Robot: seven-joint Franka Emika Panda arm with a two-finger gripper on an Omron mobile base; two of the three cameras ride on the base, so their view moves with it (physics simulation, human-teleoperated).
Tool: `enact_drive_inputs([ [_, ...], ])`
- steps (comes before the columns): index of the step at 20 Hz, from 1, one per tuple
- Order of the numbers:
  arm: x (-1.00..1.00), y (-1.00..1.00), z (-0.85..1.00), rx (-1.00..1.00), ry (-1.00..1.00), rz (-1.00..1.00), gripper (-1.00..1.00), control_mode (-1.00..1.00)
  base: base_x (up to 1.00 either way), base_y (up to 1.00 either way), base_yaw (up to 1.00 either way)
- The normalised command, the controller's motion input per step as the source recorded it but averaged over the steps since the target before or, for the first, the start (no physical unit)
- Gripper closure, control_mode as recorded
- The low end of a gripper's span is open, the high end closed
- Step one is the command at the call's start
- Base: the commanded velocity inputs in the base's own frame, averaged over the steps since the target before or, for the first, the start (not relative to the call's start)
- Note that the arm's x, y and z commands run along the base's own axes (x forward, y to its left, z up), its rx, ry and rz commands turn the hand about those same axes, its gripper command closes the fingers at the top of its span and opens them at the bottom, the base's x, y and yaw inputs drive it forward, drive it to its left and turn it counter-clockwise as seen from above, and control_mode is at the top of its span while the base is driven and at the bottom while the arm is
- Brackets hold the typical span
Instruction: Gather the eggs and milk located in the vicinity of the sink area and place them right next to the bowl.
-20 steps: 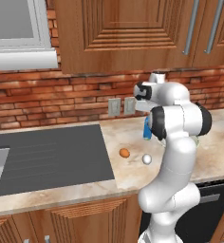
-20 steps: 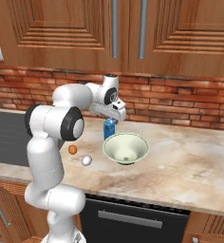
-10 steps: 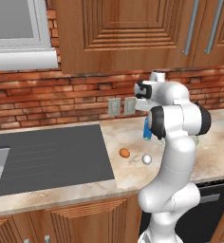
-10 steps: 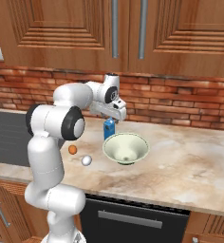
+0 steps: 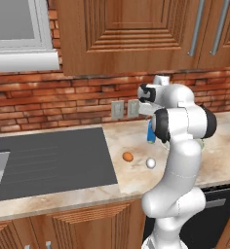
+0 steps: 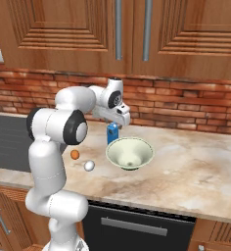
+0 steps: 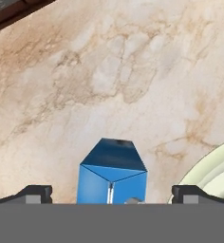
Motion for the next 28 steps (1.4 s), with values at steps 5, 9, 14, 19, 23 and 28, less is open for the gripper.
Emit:
enact_drive_inputs([
  [5, -0.15, 0.00, -0.04, 0.00, 0.00, 0.00, -1.00, -1.00, 0.00, 0.00, 0.00],
  [9, 0.00, 0.00, 0.00, 0.00, 0.00, 0.00, -1.00, -1.00, 0.00, 0.00, 0.00],
  [14, 0.00, 0.00, 0.00, 0.00, 0.00, 0.00, -1.00, -1.00, 0.00, 0.00, 0.00],
  [19, 0.00, 0.00, 0.00, 0.00, 0.00, 0.00, 1.00, -1.00, 0.00, 0.00, 0.00],
  [23, 0.00, 0.00, 0.00, 0.00, 0.00, 0.00, 1.00, -1.00, 0.00, 0.00, 0.00],
  [28, 0.00, 0.00, 0.00, 0.00, 0.00, 0.00, 1.00, -1.00, 0.00, 0.00, 0.00],
])
